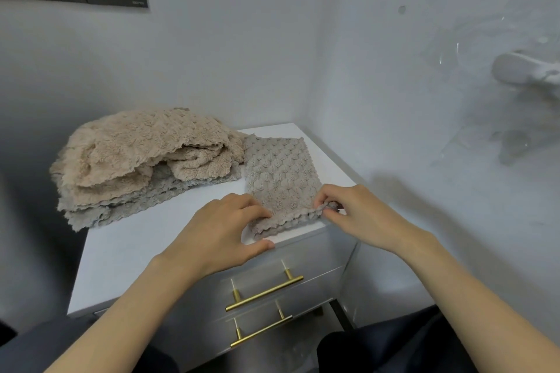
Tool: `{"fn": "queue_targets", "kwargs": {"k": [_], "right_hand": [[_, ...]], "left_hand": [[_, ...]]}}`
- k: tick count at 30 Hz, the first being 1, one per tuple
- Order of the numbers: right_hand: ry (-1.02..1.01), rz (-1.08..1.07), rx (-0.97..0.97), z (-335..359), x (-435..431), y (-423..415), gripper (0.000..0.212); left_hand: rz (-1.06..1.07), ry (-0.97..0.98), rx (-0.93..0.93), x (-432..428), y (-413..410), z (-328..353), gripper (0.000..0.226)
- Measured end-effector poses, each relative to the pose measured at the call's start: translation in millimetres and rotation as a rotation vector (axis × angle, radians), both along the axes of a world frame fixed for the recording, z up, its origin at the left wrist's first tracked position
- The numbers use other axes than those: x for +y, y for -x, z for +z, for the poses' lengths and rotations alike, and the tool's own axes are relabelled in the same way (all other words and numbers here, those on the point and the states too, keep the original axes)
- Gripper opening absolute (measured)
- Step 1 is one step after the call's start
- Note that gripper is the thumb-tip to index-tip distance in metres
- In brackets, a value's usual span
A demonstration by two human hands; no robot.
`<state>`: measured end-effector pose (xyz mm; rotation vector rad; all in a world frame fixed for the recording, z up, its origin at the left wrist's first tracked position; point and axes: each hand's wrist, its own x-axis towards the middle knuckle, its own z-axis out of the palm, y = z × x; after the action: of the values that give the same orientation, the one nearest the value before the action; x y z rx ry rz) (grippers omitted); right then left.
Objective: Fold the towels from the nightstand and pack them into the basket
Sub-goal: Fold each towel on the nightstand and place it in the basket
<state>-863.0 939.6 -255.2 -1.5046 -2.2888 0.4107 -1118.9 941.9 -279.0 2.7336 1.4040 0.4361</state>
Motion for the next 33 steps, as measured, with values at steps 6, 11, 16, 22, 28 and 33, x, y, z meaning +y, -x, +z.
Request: {"fn": "queue_targets", "kwargs": {"k": [6,11,16,22,28,33], "right_hand": [[0.085,-0.078,0.154,-3,9,-3,0.011],[0.095,-0.154,0.130,-5,14,-6,0.006],[0.095,-0.230,0.080,-9,18,-4,0.007],[0.053,-0.384,0.093,-12,17,4,0.012],[-0.321,-0.354,-0.157,-7,1,26,0.024],[-0.352,-0.092,-0.155,-18,-21,64,0.042]], "left_hand": [[0.071,-0.048,-0.076,6,-2,-2,0.030],[0.167,0.156,-0.356,15,-6,-2,0.028],[0.375,0.403,-0.535,22,-9,-2,0.035],[0.536,0.416,-0.535,25,-12,-2,0.030],[0.575,0.340,-0.455,26,-18,-4,0.046],[0.591,0.303,-0.480,26,-19,-4,0.055]]}}
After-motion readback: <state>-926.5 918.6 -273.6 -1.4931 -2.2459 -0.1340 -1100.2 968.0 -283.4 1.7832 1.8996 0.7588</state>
